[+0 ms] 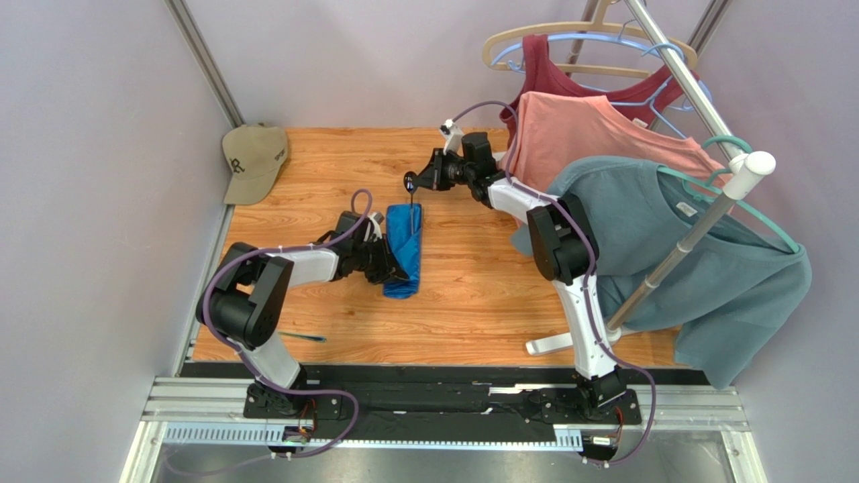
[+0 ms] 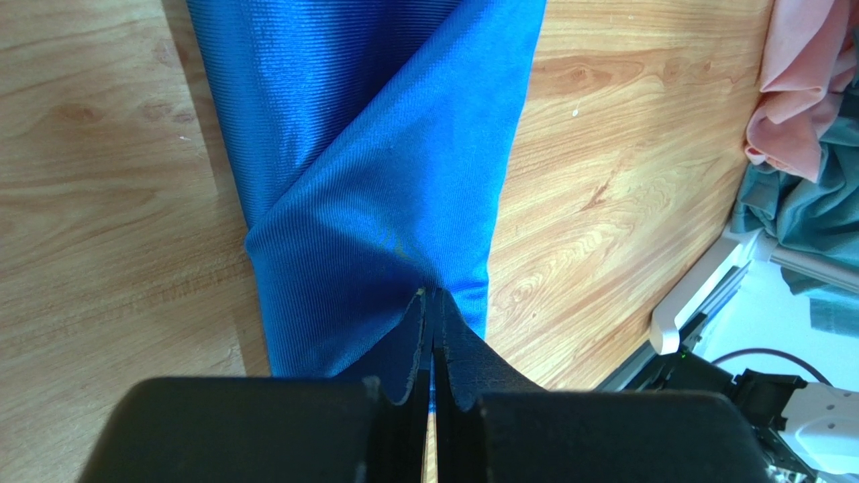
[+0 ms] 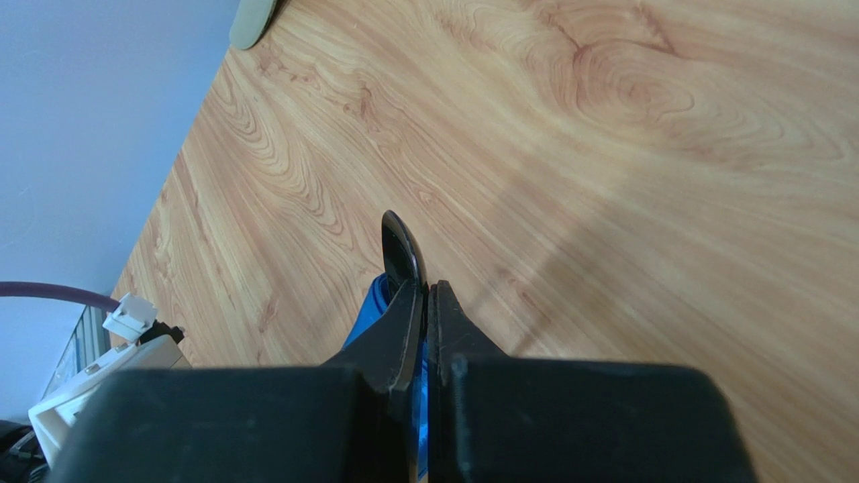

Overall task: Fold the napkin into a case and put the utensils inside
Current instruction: Insert the spoon into the folded napkin.

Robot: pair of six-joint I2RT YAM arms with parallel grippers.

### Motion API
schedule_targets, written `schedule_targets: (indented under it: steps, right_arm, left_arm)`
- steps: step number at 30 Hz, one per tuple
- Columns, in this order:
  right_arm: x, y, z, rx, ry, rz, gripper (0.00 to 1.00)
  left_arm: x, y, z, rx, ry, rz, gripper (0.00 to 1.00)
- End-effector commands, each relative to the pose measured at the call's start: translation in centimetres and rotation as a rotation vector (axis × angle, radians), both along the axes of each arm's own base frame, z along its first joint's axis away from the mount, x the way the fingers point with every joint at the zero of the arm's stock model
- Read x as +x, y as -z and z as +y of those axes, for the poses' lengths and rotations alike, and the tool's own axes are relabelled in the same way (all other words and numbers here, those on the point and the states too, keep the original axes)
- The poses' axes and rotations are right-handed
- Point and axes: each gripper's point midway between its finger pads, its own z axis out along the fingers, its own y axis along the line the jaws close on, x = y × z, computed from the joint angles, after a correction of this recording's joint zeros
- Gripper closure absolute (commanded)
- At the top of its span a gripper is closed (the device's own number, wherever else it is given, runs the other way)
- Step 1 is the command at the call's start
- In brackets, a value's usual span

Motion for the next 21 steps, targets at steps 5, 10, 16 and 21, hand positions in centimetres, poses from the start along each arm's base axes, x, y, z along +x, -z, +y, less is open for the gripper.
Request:
schedule_targets:
  steps: [5, 10, 16, 21]
  right_arm:
    - [-0.6, -4.4, 0.9, 0.068, -0.018, -0.057, 1.0]
    - [-0.9, -4.3, 0.8, 0.066, -0.013, -0.034, 1.0]
    - [-1.3, -3.5, 0.5, 0.056, 0.006, 0.01, 1.0]
    - [-1.8, -2.8, 0.0, 0.043, 0.022, 0.052, 1.0]
  left_arm:
    - [-0.5, -4.8, 0.9, 0.052, 0.004, -0.05, 0.89]
    - [-2.6, -4.3, 1.3, 0.032, -0.001, -0.011, 1.0]
    - [-3.4, -2.2, 1.1, 0.005, -0.009, 0.03, 1.0]
    - [-3.4, -0.9, 1.4, 0.025, -0.023, 0.039, 1.0]
